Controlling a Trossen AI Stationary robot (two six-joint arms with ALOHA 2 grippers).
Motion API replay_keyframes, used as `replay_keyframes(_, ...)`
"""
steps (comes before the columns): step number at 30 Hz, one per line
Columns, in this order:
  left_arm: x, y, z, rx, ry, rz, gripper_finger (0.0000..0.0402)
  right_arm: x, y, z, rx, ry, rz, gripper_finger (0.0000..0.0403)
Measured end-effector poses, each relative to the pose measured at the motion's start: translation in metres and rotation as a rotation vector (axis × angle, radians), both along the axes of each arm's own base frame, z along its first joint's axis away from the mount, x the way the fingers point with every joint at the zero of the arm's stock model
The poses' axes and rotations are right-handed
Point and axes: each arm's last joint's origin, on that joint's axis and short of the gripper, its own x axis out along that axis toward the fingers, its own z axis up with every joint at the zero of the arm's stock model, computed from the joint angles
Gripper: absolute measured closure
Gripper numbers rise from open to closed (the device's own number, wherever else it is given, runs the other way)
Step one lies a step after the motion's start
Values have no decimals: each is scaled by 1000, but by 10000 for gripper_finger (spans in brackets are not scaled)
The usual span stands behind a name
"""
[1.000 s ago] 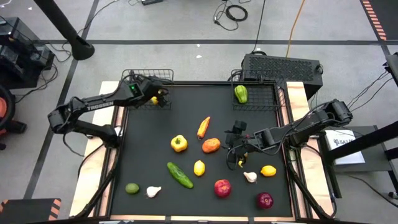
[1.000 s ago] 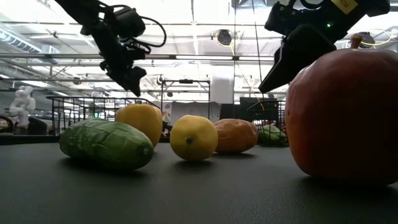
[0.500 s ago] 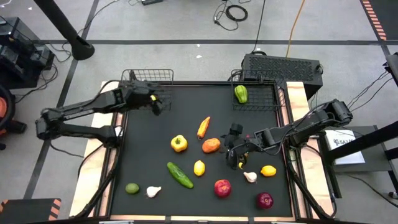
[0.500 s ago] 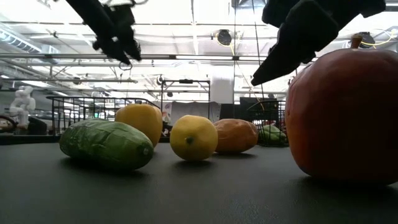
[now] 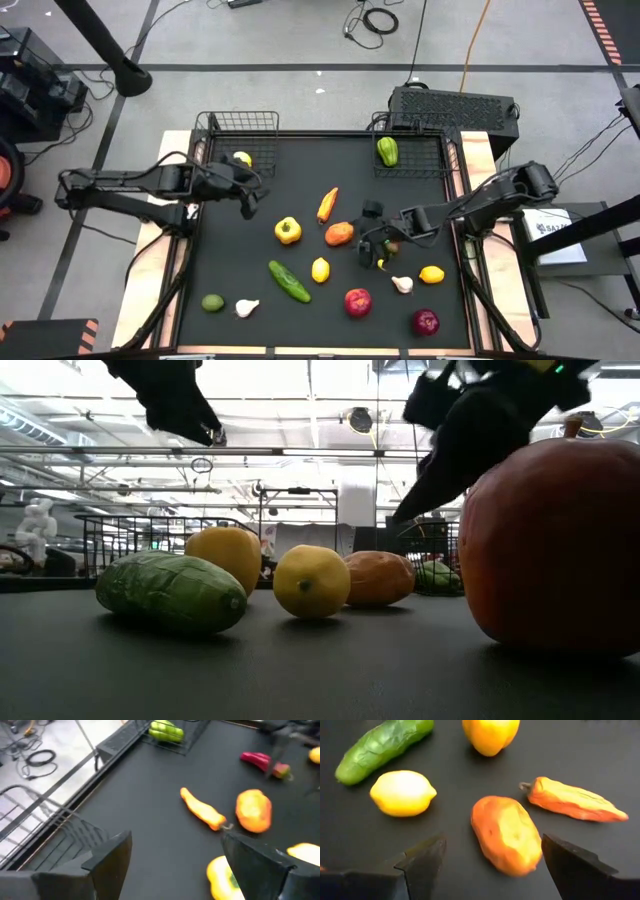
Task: Sort produce into baskets
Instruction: Put the brown potato into the right black wire basket
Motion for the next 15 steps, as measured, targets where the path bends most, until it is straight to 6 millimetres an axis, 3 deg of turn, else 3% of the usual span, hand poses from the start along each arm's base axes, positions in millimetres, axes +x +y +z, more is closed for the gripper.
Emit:
replay_keyframes(7,5,-12,-3,0,8,-38,91,11,-14,-14,-9,16,18,85)
replay_keyframes(15,5,-17,-2,2,-4,-56,91,15,-16,-21,5,35,47,85)
